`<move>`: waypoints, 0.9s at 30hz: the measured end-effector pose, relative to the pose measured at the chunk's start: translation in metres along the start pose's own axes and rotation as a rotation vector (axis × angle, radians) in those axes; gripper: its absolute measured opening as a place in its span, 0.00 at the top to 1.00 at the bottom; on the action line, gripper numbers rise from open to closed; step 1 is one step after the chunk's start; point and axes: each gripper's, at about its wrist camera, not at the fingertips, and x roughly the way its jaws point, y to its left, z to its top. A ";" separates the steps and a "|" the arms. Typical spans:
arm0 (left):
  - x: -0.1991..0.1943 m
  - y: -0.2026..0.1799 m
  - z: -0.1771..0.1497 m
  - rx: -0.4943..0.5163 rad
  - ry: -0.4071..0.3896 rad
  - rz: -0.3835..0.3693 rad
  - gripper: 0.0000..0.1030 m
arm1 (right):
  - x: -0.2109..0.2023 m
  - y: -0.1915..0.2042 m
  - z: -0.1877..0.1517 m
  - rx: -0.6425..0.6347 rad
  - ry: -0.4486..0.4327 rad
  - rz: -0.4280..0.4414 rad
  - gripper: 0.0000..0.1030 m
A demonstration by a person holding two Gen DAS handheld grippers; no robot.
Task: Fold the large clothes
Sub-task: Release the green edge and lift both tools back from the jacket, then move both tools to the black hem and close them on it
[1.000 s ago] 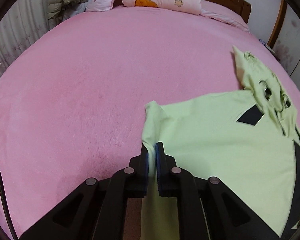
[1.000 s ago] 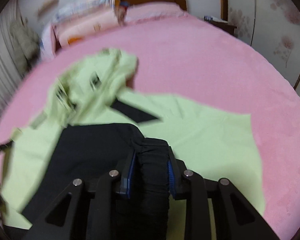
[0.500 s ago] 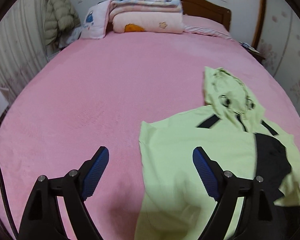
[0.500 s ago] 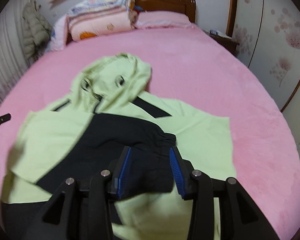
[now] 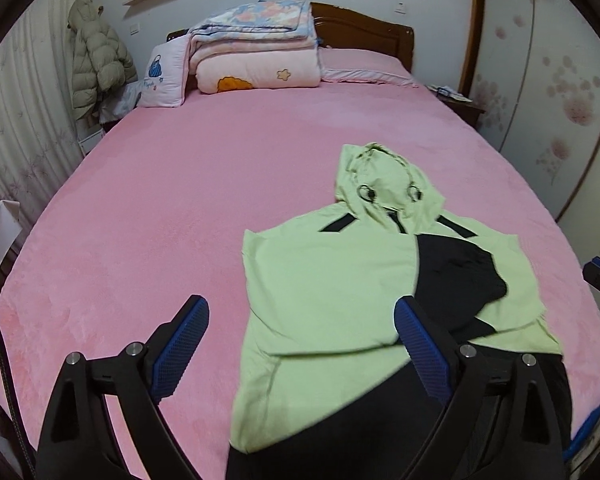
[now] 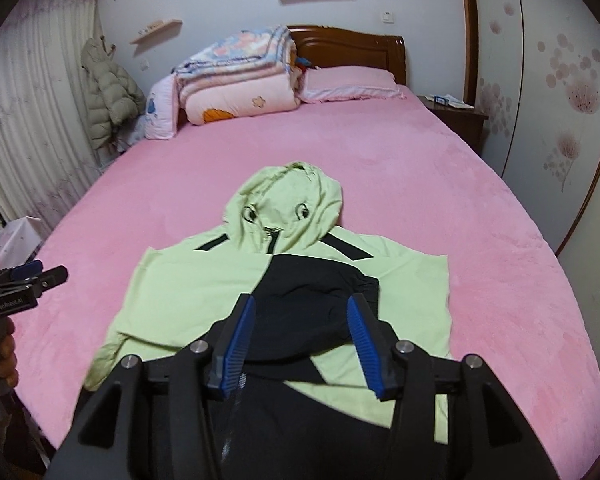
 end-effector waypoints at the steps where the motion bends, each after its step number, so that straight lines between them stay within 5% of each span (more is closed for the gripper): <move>1: -0.008 -0.002 -0.003 -0.002 -0.001 -0.009 0.10 | -0.010 0.001 -0.002 0.000 -0.006 0.006 0.53; 16: -0.095 -0.026 -0.069 0.008 -0.054 -0.080 0.10 | -0.101 -0.006 -0.058 0.015 -0.040 0.013 0.52; 21: -0.109 -0.027 -0.103 0.041 -0.098 -0.053 0.10 | -0.118 -0.013 -0.081 0.017 -0.041 0.003 0.52; 27: -0.095 -0.012 -0.152 0.051 0.020 -0.055 0.10 | -0.127 -0.030 -0.120 0.033 -0.039 -0.021 0.49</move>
